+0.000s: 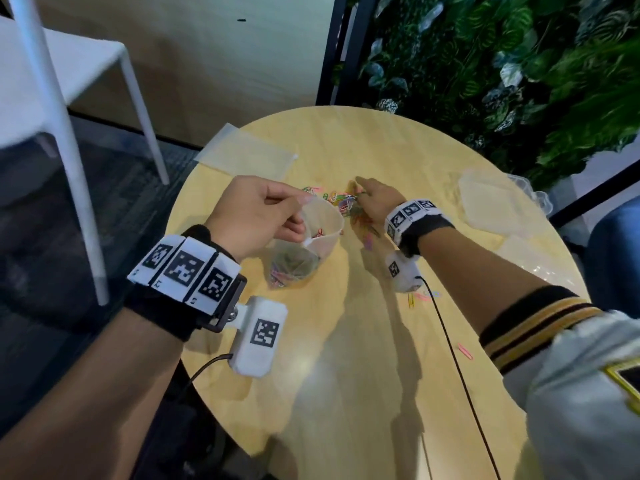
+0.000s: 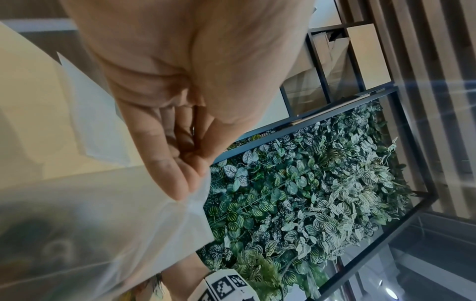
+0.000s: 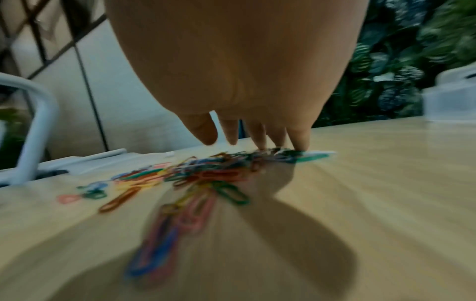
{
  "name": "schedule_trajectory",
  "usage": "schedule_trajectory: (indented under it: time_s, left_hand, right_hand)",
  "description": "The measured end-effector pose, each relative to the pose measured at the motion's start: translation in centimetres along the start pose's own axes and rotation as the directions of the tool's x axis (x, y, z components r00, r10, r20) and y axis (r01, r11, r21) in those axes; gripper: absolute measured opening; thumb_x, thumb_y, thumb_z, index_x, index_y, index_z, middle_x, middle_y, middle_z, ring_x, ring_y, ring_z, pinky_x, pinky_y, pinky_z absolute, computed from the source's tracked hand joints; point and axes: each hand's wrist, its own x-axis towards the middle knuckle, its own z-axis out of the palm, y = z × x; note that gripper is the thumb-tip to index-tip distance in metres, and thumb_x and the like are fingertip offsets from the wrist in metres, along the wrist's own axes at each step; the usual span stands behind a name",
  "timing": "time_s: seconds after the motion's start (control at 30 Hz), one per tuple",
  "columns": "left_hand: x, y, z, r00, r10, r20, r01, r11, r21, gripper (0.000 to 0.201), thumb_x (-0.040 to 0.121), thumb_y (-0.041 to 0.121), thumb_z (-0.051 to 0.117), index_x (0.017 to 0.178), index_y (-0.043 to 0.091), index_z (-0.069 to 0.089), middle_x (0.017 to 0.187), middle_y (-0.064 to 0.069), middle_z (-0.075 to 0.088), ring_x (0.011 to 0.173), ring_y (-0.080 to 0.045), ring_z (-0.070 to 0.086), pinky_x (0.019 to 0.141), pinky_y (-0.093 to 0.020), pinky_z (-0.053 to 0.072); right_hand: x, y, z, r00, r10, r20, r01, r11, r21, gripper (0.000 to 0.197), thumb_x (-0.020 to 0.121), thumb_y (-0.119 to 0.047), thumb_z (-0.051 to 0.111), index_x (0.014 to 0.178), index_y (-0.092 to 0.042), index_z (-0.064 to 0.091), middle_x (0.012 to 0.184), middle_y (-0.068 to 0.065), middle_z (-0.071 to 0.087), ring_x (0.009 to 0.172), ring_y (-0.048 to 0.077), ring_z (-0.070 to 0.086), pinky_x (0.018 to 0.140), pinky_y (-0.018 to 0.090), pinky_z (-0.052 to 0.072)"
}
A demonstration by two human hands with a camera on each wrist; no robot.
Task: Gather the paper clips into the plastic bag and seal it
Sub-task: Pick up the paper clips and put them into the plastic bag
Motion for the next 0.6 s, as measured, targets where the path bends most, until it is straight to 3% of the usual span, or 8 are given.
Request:
schedule_trajectory:
  time_s: [0.17,0.23,0.3,0.33,0.43,0.5,0.57,0.6]
  left_hand:
    - [0.2,0.2,0.3,0.999,-0.026,0.028,0.026,1.0,-0.002,0.012,0.093,0.009,0.064,0.094,0.008,0.075,0.063,-0.007,0.066,0.057,-0.018,0.068,0.063,-0.027,0.061]
    - [0.2,0.2,0.8,0.998,-0.032,0.056,0.032,0.999,0.012,0.012,0.093,0.01,0.064,0.096,0.007,0.075,0.064,-0.008,0.067,0.059,-0.018,0.068,0.063,-0.027,0.061]
    - [-0.1,0.1,1.2,0.996,-0.041,0.079,0.039,0.999,0.022,0.013,0.093,0.009,0.064,0.099,0.005,0.075,0.066,-0.01,0.067,0.059,-0.018,0.068,0.063,-0.026,0.061]
    - [-0.2,0.1,1.4,0.996,-0.046,0.082,0.044,0.999,0.024,0.013,0.093,0.009,0.064,0.1,0.004,0.074,0.067,-0.01,0.067,0.059,-0.018,0.068,0.062,-0.026,0.061]
    - [-0.4,0.0,1.6,0.994,-0.065,0.085,0.063,0.998,0.024,0.015,0.093,0.008,0.064,0.102,0.001,0.073,0.066,-0.01,0.067,0.06,-0.018,0.068,0.062,-0.026,0.061]
    - [-0.4,-0.1,1.6,0.994,-0.066,0.083,0.064,0.998,0.028,0.016,0.092,0.009,0.065,0.102,0.0,0.073,0.066,-0.01,0.067,0.06,-0.019,0.068,0.062,-0.027,0.061]
    - [-0.6,-0.1,1.9,0.995,-0.056,0.083,0.054,0.998,0.029,0.016,0.092,0.009,0.066,0.102,-0.001,0.073,0.069,-0.013,0.067,0.061,-0.02,0.068,0.063,-0.028,0.061]
    - [-0.6,-0.1,2.1,0.995,-0.053,0.084,0.051,0.998,0.028,0.016,0.092,0.008,0.065,0.103,-0.001,0.072,0.071,-0.015,0.067,0.062,-0.021,0.068,0.062,-0.028,0.061]
  right_hand:
    - [-0.9,-1.1,0.4,0.975,-0.188,0.117,0.211,0.95,-0.23,0.061,0.087,-0.005,0.051,0.146,-0.017,0.038,0.146,0.011,0.041,0.128,0.035,0.046,0.102,0.043,0.043]
    - [-1.8,-0.8,0.2,0.971,-0.228,0.079,0.241,0.925,-0.293,0.044,0.082,-0.007,0.061,0.126,-0.012,0.06,0.12,0.014,0.061,0.109,0.034,0.059,0.086,0.04,0.051]
    - [-3.1,-0.4,-0.3,0.984,-0.176,0.037,0.178,0.923,-0.341,0.024,0.08,-0.011,0.065,0.104,-0.009,0.07,0.095,0.014,0.068,0.084,0.031,0.062,0.069,0.034,0.051]
    - [-3.7,-0.1,-0.5,0.988,-0.154,0.009,0.148,0.933,-0.328,0.02,0.083,-0.012,0.062,0.101,-0.009,0.073,0.091,0.014,0.069,0.08,0.031,0.061,0.067,0.033,0.051]
    - [-5.5,1.9,-1.4,0.987,-0.094,-0.134,0.08,0.991,-0.106,0.021,0.087,-0.009,0.061,0.102,-0.009,0.076,0.095,0.011,0.074,0.086,0.025,0.067,0.079,0.031,0.055]
    - [-6.8,3.2,-2.2,0.976,0.028,-0.216,0.0,0.991,0.13,0.017,0.085,-0.013,0.07,0.1,-0.011,0.077,0.092,0.007,0.075,0.079,0.016,0.067,0.074,0.023,0.052]
    - [-8.1,3.8,-2.8,0.962,0.195,-0.19,-0.07,0.852,0.519,0.019,0.082,-0.011,0.074,0.101,-0.007,0.076,0.087,0.009,0.074,0.068,0.011,0.069,0.067,0.017,0.054]
    - [-8.9,3.7,-3.1,0.962,0.24,-0.13,-0.066,0.666,0.743,0.023,0.082,-0.005,0.074,0.104,0.001,0.074,0.087,0.014,0.073,0.065,0.011,0.07,0.067,0.018,0.058]
